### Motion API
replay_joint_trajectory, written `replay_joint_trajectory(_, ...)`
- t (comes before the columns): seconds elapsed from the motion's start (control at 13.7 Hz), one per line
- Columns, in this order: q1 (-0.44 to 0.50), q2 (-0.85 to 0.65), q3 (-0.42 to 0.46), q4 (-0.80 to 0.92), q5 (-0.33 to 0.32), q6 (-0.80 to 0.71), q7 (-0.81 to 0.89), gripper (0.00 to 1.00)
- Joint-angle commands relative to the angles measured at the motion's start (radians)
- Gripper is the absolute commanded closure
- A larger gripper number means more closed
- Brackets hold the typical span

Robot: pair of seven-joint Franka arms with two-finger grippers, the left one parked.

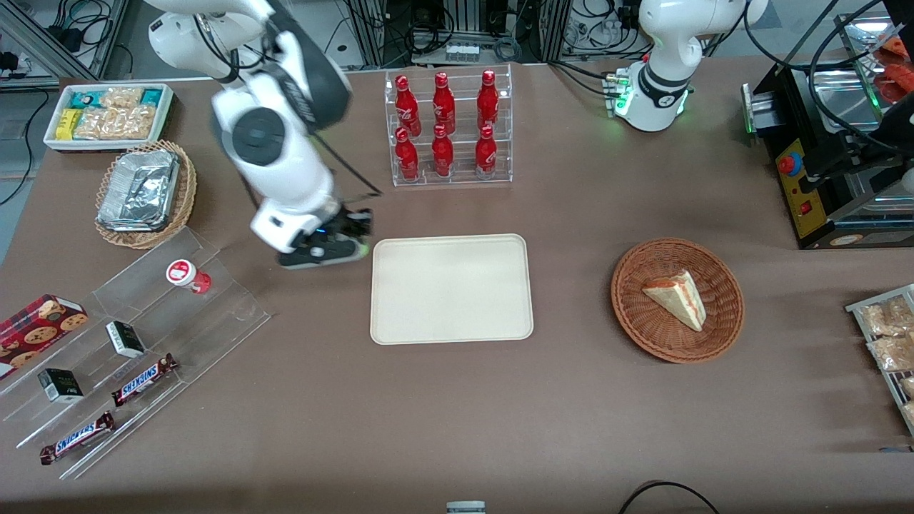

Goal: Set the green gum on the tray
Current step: 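Carry the gum jar over the cream tray with the right gripper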

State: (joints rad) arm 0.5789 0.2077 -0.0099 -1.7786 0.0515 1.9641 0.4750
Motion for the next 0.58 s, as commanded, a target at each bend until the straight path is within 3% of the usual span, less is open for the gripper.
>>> replay_joint_trajectory(0.0,0.068,0.162,-0.013,0.152,0.018,0.024,0.108,1.0)
replay_joint_trajectory(0.51,0.183,0.355,-0.016,0.168,0.007,0.274,0.243,1.0)
